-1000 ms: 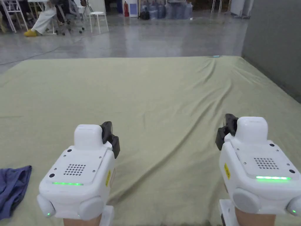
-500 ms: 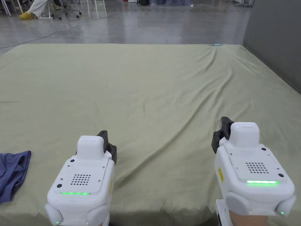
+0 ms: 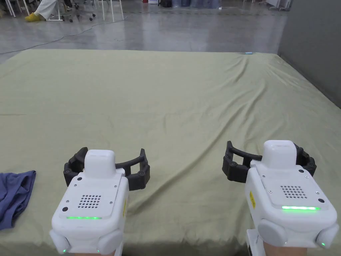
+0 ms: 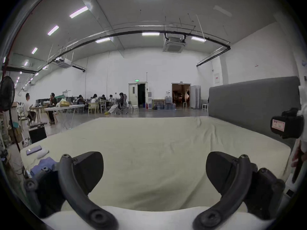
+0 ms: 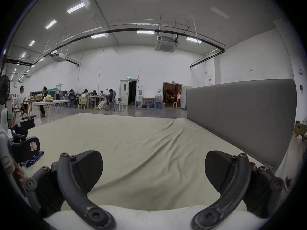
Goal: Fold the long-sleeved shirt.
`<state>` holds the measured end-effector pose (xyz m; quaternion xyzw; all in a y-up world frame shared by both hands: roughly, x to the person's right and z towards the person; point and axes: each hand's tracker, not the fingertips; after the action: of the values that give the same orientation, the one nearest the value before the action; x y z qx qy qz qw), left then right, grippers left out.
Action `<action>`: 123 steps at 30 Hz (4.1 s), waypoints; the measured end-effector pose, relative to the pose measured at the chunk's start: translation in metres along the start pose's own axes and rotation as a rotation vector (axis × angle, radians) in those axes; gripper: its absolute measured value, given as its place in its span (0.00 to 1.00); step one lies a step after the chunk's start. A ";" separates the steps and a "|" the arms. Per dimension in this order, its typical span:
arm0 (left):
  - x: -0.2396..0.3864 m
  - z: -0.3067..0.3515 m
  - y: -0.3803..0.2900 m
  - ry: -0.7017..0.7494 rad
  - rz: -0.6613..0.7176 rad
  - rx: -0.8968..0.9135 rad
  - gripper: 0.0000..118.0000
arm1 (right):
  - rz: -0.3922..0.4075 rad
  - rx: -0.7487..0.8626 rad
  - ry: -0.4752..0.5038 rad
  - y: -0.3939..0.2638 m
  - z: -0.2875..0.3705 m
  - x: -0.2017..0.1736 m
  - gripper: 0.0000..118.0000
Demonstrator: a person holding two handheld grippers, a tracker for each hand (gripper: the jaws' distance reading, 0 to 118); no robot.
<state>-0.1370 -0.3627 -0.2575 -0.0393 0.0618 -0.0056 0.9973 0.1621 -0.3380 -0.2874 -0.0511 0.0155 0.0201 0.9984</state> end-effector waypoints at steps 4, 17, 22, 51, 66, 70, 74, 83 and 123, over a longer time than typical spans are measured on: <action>-0.003 0.004 0.005 0.019 0.037 -0.049 1.00 | 0.007 0.014 0.001 0.000 0.000 -0.002 1.00; -0.002 0.013 0.008 0.019 0.012 0.014 1.00 | -0.001 0.028 0.006 0.008 0.010 -0.004 1.00; -0.003 0.014 0.010 0.007 0.009 0.017 1.00 | 0.005 0.041 0.000 0.009 0.011 -0.003 1.00; 0.001 0.011 0.017 0.010 -0.024 0.011 1.00 | 0.000 0.026 -0.006 0.017 0.007 -0.002 1.00; 0.001 0.013 0.016 0.004 -0.043 0.014 1.00 | 0.009 0.038 -0.015 0.015 0.007 -0.004 1.00; 0.003 0.015 0.016 0.003 -0.042 0.016 1.00 | 0.007 0.038 -0.015 0.015 0.008 -0.004 1.00; 0.004 0.014 0.015 0.004 -0.038 0.016 1.00 | 0.006 0.034 -0.011 0.014 0.009 -0.004 1.00; -0.001 0.015 0.015 -0.011 -0.002 0.010 1.00 | 0.013 0.037 -0.002 0.013 0.011 -0.004 1.00; 0.002 0.017 0.014 0.002 -0.033 0.002 1.00 | -0.069 -0.124 0.070 0.031 0.010 -0.012 1.00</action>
<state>-0.1332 -0.3474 -0.2422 -0.0392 0.0620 -0.0224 0.9971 0.1493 -0.3070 -0.2799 -0.1139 0.0473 -0.0153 0.9923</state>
